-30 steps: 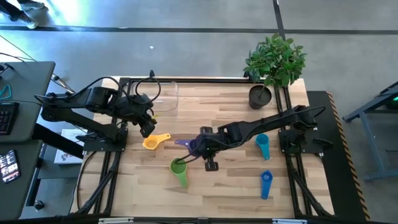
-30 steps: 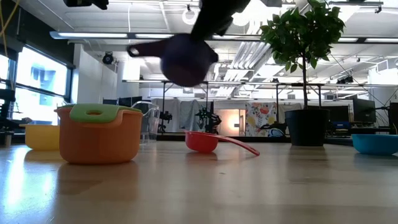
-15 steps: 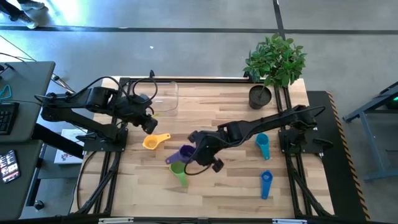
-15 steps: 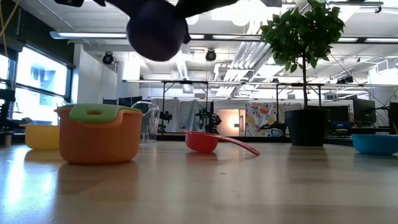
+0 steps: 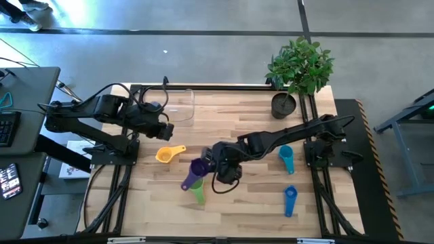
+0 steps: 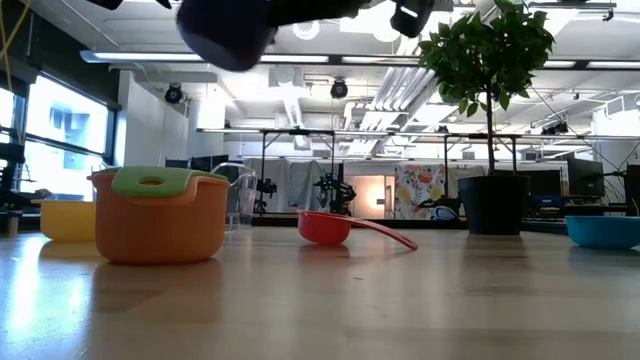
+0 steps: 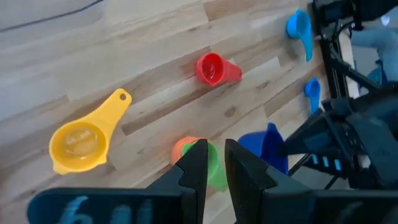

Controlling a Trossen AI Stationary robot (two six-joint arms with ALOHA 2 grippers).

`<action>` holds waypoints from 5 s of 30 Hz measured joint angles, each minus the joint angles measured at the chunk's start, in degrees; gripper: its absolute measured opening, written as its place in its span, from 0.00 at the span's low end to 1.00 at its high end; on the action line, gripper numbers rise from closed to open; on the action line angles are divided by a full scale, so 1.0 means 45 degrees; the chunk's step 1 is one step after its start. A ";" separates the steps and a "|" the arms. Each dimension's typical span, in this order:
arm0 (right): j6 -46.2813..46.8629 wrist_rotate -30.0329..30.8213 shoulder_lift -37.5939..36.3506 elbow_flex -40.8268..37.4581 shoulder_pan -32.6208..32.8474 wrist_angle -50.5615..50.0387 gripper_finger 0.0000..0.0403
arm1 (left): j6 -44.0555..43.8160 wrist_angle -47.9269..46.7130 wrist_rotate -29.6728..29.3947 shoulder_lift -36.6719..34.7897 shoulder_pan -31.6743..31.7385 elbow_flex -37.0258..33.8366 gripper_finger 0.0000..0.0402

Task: Nest measuring cups in basket
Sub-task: Stack the violet measuring cup on top of the green measuring cup

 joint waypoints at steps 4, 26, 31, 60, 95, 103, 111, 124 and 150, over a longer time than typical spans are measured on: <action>-0.0333 -0.0089 0.0000 0.0000 0.0003 0.0594 0.00 | -0.0429 0.0000 0.0000 0.0006 0.0000 0.0000 0.12; 0.3803 0.0823 0.0349 -0.0004 0.0912 -0.4166 0.00 | 0.0794 -0.0018 -0.0029 0.0558 -0.0005 0.0005 0.12; 0.4735 0.0864 0.0877 -0.0003 0.1203 -0.4386 0.00 | 0.0823 -0.0032 -0.0019 0.0568 -0.0005 0.0005 0.12; 1.0200 0.0703 0.2685 -0.0010 0.2870 -0.4926 0.00 | 0.3282 -0.0058 0.0455 0.0568 0.0000 0.0005 0.12; 1.7474 0.0895 0.1453 -0.0010 0.2830 -0.6414 0.28 | 0.5882 -0.0049 0.0457 0.0573 0.0005 0.0005 0.12; 2.1474 0.2574 0.0376 -0.0005 0.2908 -0.6855 0.28 | 0.7362 0.0177 0.0373 0.0573 0.0005 0.0005 0.25; 2.4514 0.4941 -0.0899 -0.0005 0.2885 -0.7911 0.28 | 0.7146 0.2374 0.0525 0.1066 -0.0034 0.0000 0.31; 2.6774 0.6723 -0.3472 0.0005 0.1684 -0.9528 0.28 | 0.7002 0.4451 0.0493 0.2950 -0.0583 0.0000 0.31; 2.5934 0.6721 -0.4935 0.0005 -0.1178 -0.9509 0.28 | 0.6003 0.7666 0.0650 0.7433 -0.1709 0.0000 0.31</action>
